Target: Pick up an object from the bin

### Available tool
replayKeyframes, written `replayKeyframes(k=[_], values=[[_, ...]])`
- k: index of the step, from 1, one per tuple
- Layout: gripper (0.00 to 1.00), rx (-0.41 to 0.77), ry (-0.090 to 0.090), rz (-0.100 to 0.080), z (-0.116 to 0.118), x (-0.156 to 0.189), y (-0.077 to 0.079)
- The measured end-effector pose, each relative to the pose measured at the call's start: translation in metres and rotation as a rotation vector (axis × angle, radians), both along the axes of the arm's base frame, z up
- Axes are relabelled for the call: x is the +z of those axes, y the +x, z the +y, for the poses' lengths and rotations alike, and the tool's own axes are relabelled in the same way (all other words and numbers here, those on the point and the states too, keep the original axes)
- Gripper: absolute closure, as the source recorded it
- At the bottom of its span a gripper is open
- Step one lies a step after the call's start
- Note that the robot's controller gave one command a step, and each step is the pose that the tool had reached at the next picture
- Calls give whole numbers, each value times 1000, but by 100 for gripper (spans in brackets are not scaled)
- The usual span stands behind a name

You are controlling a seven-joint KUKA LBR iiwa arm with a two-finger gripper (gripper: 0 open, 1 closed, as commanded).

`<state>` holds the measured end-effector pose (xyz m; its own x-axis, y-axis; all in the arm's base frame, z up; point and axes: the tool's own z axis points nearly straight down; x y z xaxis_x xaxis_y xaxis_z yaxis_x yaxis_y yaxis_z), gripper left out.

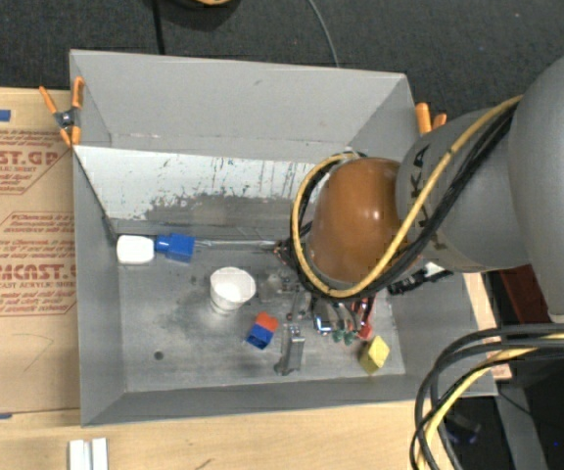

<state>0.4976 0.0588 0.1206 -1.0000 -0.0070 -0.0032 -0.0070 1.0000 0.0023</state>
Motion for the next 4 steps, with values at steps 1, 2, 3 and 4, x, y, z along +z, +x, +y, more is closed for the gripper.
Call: replayKeyframes(k=[1,2,3,4], values=[[0,-63,0,10,-1,-31,7],[0,-54,0,1,3,-42,11],[100,-113,1,11,0,-51,11],[100,-113,1,11,0,-51,11]])
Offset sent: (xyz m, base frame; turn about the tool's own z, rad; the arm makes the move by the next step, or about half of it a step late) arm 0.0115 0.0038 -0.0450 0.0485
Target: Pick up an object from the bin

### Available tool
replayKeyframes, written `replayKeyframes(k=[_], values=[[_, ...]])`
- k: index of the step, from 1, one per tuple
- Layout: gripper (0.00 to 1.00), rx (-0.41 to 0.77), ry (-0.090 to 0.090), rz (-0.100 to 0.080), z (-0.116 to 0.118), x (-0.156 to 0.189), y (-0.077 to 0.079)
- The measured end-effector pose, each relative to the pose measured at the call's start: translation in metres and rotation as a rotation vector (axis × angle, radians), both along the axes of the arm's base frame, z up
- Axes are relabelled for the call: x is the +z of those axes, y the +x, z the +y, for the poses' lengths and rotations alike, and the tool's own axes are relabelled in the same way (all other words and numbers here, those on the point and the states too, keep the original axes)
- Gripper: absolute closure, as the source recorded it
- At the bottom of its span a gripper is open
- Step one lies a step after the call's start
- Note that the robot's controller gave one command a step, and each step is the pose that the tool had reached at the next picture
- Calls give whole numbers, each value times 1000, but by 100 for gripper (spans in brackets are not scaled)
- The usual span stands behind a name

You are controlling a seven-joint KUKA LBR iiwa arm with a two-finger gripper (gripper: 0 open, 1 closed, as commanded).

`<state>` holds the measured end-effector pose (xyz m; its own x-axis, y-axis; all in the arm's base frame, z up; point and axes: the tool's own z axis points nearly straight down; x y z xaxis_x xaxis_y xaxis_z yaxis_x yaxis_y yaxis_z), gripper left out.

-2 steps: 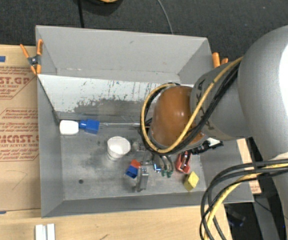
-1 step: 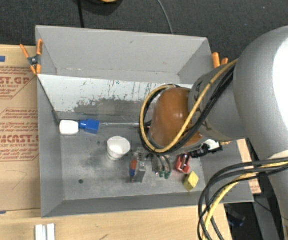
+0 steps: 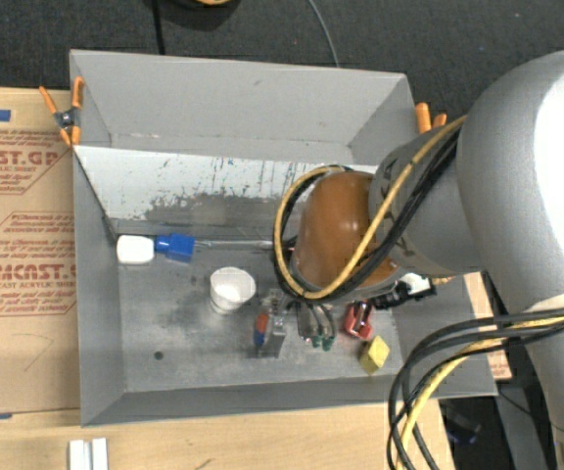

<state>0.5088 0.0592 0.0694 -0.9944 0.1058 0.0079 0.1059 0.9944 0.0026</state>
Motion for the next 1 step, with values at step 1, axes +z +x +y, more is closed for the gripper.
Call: replayKeyframes(k=[1], values=[[100,6,0,7,0,49,-2]])
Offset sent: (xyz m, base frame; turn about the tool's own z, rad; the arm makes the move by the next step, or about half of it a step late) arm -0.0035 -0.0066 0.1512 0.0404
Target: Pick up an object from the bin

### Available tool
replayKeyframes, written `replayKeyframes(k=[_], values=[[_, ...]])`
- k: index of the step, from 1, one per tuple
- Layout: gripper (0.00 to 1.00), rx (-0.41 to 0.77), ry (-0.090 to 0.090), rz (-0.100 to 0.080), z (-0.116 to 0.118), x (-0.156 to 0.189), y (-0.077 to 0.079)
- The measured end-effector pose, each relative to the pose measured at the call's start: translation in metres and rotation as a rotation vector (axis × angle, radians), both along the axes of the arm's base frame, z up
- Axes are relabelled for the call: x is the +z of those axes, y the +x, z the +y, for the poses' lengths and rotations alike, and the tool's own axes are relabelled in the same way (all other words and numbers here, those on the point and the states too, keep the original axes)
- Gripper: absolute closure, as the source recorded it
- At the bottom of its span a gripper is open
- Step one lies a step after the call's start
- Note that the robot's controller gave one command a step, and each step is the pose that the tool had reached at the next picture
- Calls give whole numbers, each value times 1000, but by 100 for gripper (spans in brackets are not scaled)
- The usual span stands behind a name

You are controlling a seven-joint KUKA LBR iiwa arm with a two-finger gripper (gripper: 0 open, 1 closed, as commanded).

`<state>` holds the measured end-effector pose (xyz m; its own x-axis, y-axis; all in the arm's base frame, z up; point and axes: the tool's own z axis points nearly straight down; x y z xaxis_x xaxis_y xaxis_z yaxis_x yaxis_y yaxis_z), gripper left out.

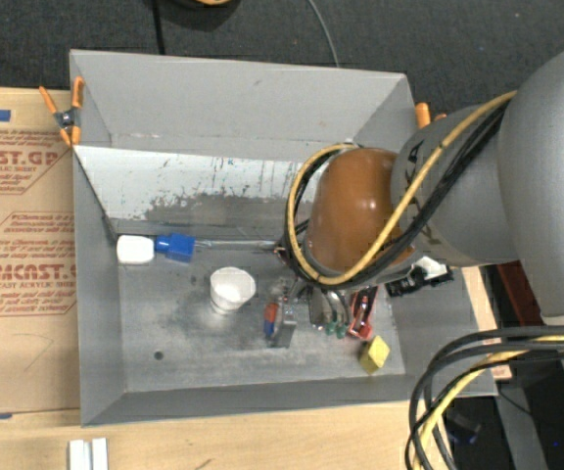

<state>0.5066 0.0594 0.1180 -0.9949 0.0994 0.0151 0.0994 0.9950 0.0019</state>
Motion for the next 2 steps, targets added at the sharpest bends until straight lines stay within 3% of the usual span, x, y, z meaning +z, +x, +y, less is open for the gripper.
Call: replayKeyframes(k=[1,2], values=[[100,-28,0,-3,-4,69,-1],[100,53,1,-9,-16,97,2]])
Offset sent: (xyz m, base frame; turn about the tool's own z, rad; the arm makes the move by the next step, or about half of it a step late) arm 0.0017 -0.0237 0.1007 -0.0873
